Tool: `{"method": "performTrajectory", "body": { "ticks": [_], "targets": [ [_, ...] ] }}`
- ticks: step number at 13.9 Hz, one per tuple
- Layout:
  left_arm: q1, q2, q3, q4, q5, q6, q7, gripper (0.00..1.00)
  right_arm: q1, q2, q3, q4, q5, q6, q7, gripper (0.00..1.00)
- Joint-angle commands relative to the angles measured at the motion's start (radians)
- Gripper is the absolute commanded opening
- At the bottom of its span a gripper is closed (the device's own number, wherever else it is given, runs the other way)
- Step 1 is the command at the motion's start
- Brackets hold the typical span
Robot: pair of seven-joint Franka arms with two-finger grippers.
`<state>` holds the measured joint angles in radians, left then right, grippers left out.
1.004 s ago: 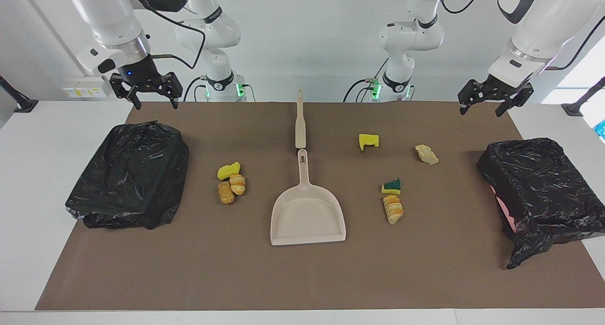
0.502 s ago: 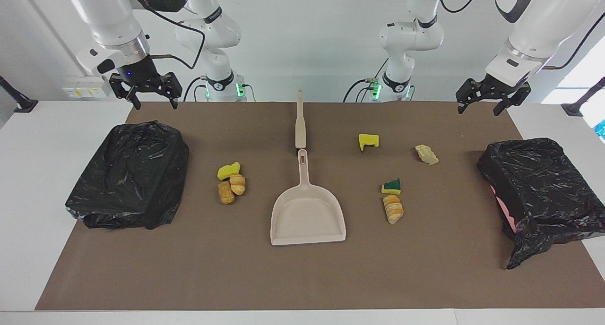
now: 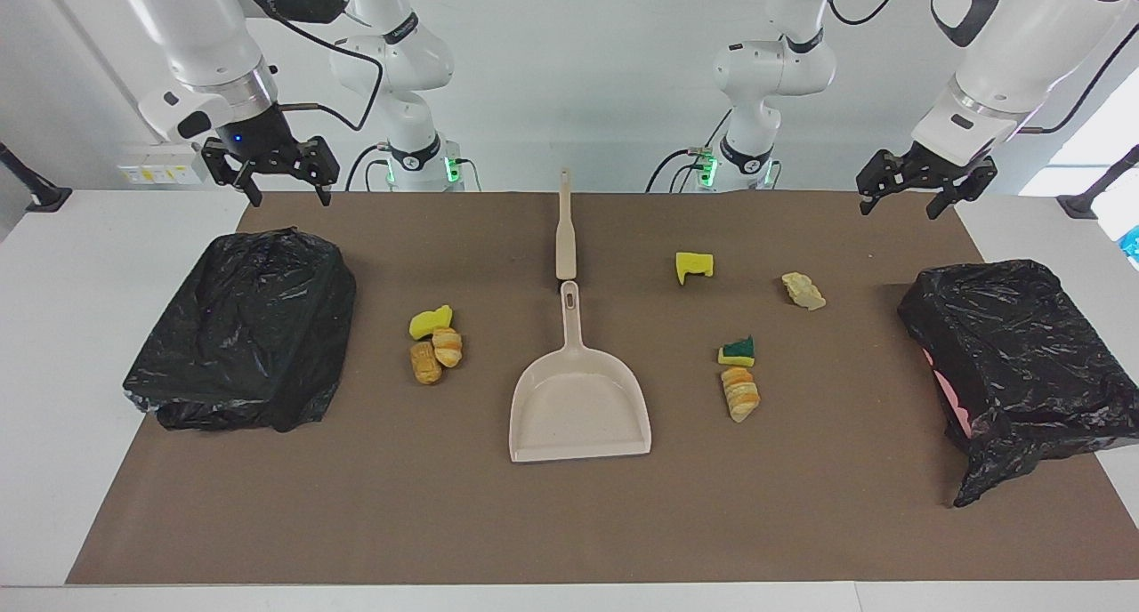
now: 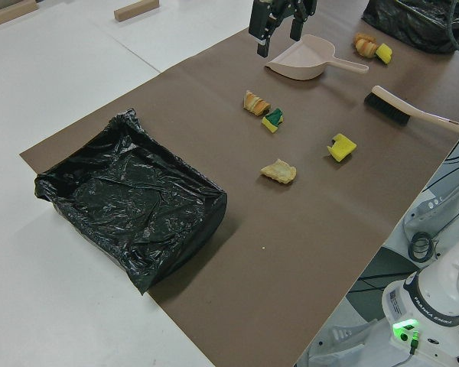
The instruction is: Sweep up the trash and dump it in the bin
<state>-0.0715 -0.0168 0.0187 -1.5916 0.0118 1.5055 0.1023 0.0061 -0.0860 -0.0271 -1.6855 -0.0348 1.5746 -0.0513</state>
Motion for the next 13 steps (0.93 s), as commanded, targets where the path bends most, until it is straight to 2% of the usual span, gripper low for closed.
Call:
{"method": "performTrajectory", "body": {
  "ticks": [1,7,10,13],
  "targets": [
    [-0.005,-0.029,0.004,-0.033,-0.007,0.009,0.004,1.00,-0.017,-0.017,0.004,-0.020,0.026,0.007,-0.036,1.00],
    [-0.008,-0.029,0.003,-0.040,-0.009,0.010,0.002,1.00,-0.017,-0.015,0.004,-0.019,0.026,0.008,-0.035,1.00],
    [-0.019,-0.057,-0.008,-0.154,-0.045,0.097,-0.009,1.00,-0.017,-0.015,0.004,-0.019,0.026,0.010,-0.035,1.00],
    [-0.109,-0.107,-0.008,-0.292,-0.049,0.200,-0.102,1.00,-0.023,-0.015,0.004,-0.019,0.026,0.011,-0.035,1.00]
  ]
}}
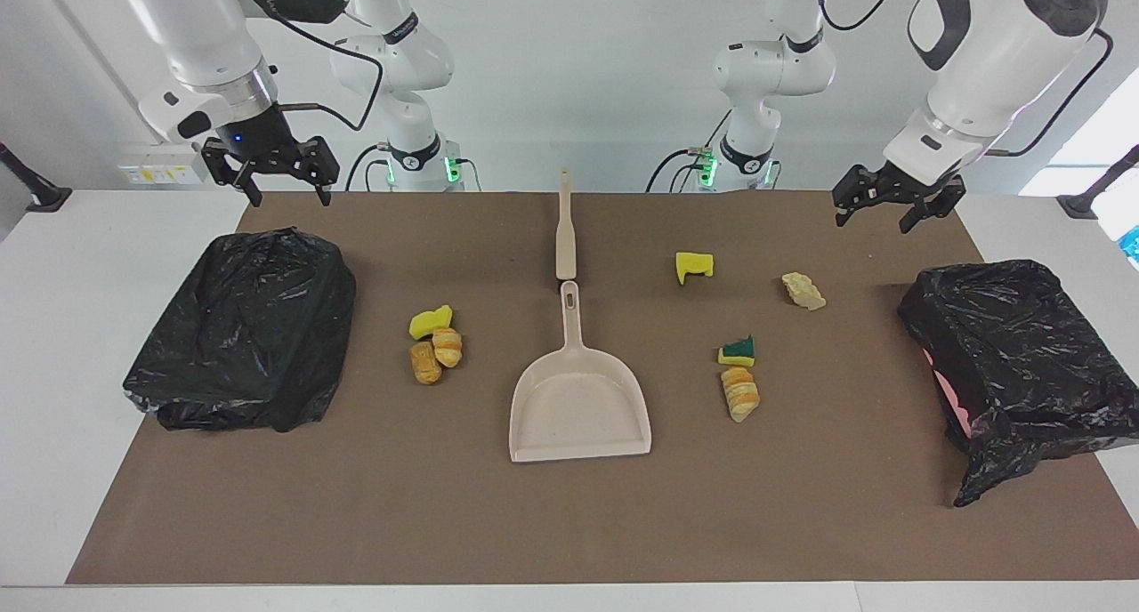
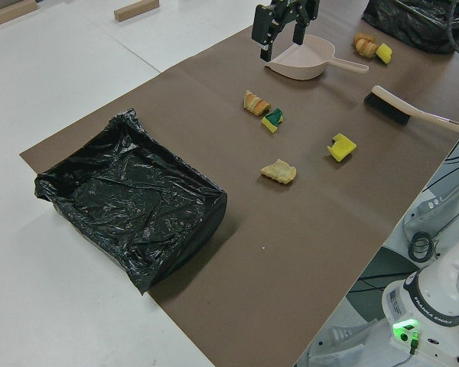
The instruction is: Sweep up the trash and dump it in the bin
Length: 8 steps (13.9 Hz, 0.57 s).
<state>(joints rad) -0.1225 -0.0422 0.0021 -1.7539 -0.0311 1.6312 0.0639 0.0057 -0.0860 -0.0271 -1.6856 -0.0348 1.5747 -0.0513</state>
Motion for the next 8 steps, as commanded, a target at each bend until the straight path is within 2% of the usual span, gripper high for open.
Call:
{"method": "performTrajectory", "body": {
  "ticks": [1,3,8],
  "targets": [
    [-0.089,-0.091,0.009,-0.160,-0.006,0.079,-0.084,1.00,-0.029,-0.015,0.004,-0.019,0.026,0.011,-0.035,1.00],
    [-0.156,-0.107,0.009,-0.217,-0.007,0.117,-0.105,1.00,-0.029,-0.015,0.004,-0.019,0.026,0.010,-0.035,1.00],
    [-0.351,-0.120,0.007,-0.326,-0.007,0.232,-0.309,1.00,-0.027,-0.014,0.006,-0.014,0.026,0.005,-0.036,1.00]
  ]
}}
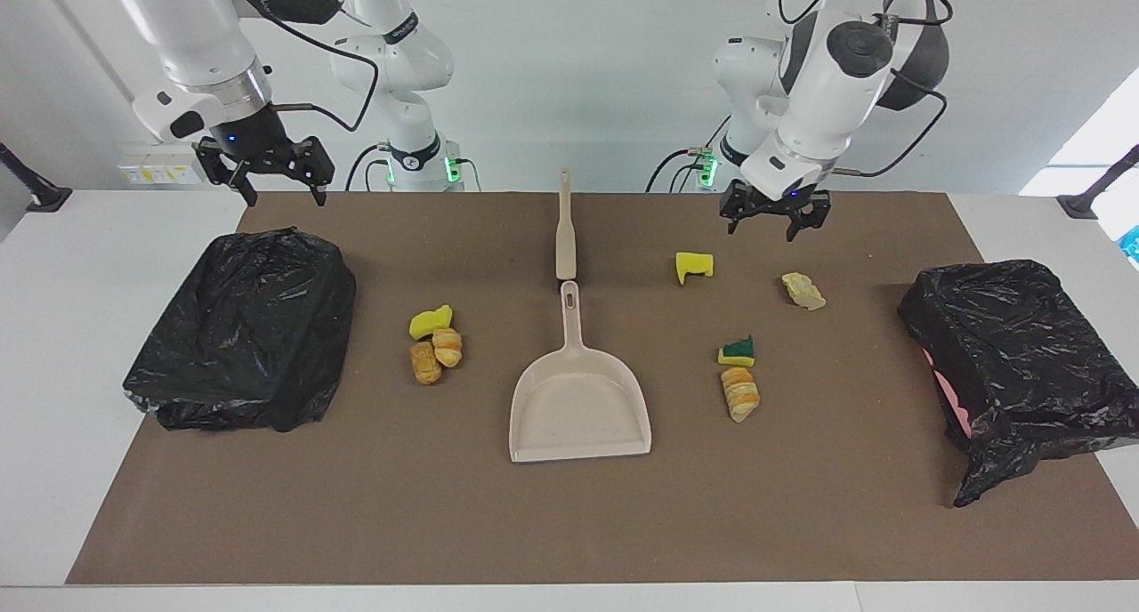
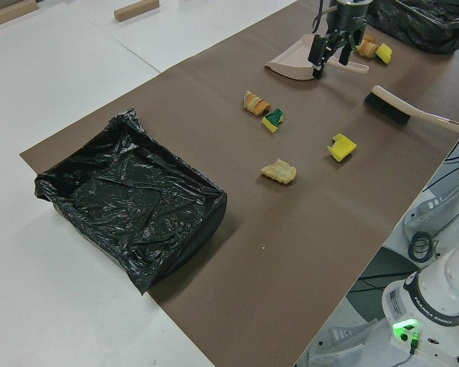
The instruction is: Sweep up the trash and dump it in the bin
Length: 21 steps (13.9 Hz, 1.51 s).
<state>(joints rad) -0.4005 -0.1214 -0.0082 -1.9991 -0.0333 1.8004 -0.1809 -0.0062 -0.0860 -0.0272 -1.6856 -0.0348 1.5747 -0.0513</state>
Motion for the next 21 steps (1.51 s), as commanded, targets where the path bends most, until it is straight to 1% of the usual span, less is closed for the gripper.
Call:
{"method": "performTrajectory", "body": {
  "ticks": [1,3,5,7,11,12,14,15,16,19,21],
  "targets": [
    [-0.118,-0.037,0.017,-0.101,-0.005,0.082,-0.109,1.00,-0.015,-0.014,0.006,-0.013,0.026,0.004,-0.035,1.00],
    [-0.193,-0.038,0.017,-0.148,-0.010,0.143,-0.185,1.00,-0.015,-0.011,0.006,-0.011,0.023,0.005,-0.030,1.00],
    [-0.317,0.001,0.019,-0.182,-0.010,0.216,-0.308,1.00,-0.015,-0.011,0.007,-0.011,0.013,0.013,-0.033,1.00],
    [-0.391,0.006,0.019,-0.236,-0.010,0.305,-0.399,1.00,-0.014,-0.011,0.007,-0.011,0.019,0.021,-0.022,1.00],
    [-0.562,0.028,0.019,-0.279,-0.010,0.387,-0.587,1.00,-0.015,-0.008,0.007,-0.009,0.026,0.007,-0.035,1.00],
    [-0.602,0.029,0.019,-0.293,-0.010,0.414,-0.633,1.00,-0.014,-0.020,0.009,-0.011,0.016,-0.005,-0.033,1.00],
    [-0.668,0.032,0.019,-0.317,-0.010,0.454,-0.696,1.00,-0.011,-0.018,0.010,-0.011,0.016,0.008,-0.033,1.00],
    [-0.702,0.051,0.017,-0.322,-0.010,0.479,-0.730,1.00,-0.002,-0.020,0.010,-0.019,0.016,0.021,-0.022,1.00],
    [-0.709,0.054,0.017,-0.329,-0.010,0.506,-0.744,1.00,-0.001,-0.018,0.012,-0.022,0.018,0.037,-0.022,1.00],
    [-0.735,0.068,0.017,-0.337,-0.011,0.513,-0.758,1.00,-0.001,-0.017,0.012,-0.028,0.019,0.045,-0.022,1.00],
    [-0.738,0.124,0.017,-0.336,-0.011,0.534,-0.788,1.00,-0.003,-0.011,0.010,-0.034,0.018,0.053,-0.019,1.00]
  ]
}}
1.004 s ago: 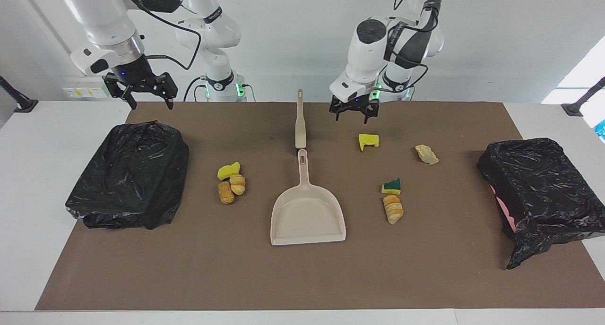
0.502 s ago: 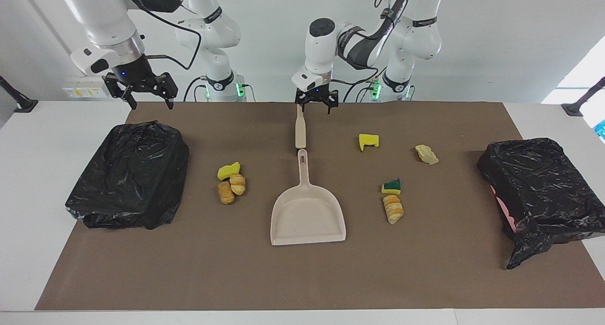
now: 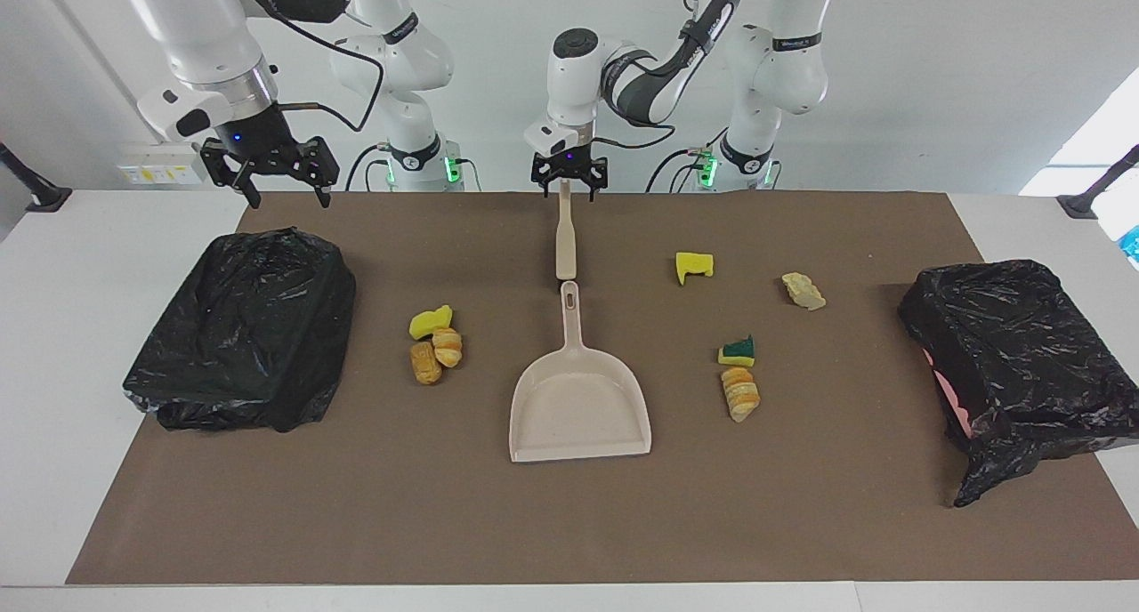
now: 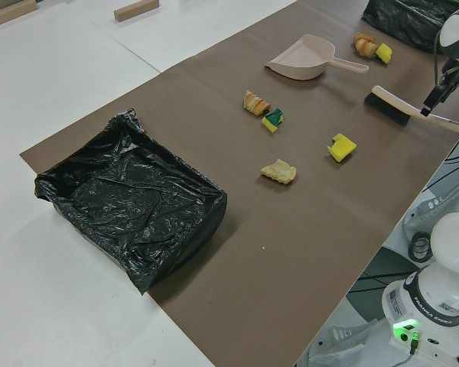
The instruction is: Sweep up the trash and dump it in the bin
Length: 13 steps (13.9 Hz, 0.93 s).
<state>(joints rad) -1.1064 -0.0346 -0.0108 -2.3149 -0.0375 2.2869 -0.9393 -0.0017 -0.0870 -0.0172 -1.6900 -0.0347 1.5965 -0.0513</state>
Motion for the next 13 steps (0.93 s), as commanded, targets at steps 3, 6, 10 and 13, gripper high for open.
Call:
{"method": "performTrajectory", "body": {
  "ticks": [3,6,10,13],
  "targets": [
    [-0.026,0.050,0.021,-0.006,-0.007,0.057,-0.033,1.00,-0.014,-0.008,0.000,-0.028,0.019,0.031,-0.019,1.00],
    [-0.021,0.061,0.021,0.012,-0.009,0.057,-0.055,0.79,-0.012,-0.010,0.000,-0.030,0.019,0.031,-0.019,1.00],
    [-0.020,0.050,0.021,0.018,-0.019,0.048,-0.053,0.55,-0.011,-0.004,0.002,-0.033,0.019,0.039,-0.018,1.00],
    [-0.017,0.048,0.021,0.018,-0.033,0.037,-0.049,0.08,-0.006,0.006,0.005,-0.034,0.024,0.074,0.014,1.00]
  ]
}}
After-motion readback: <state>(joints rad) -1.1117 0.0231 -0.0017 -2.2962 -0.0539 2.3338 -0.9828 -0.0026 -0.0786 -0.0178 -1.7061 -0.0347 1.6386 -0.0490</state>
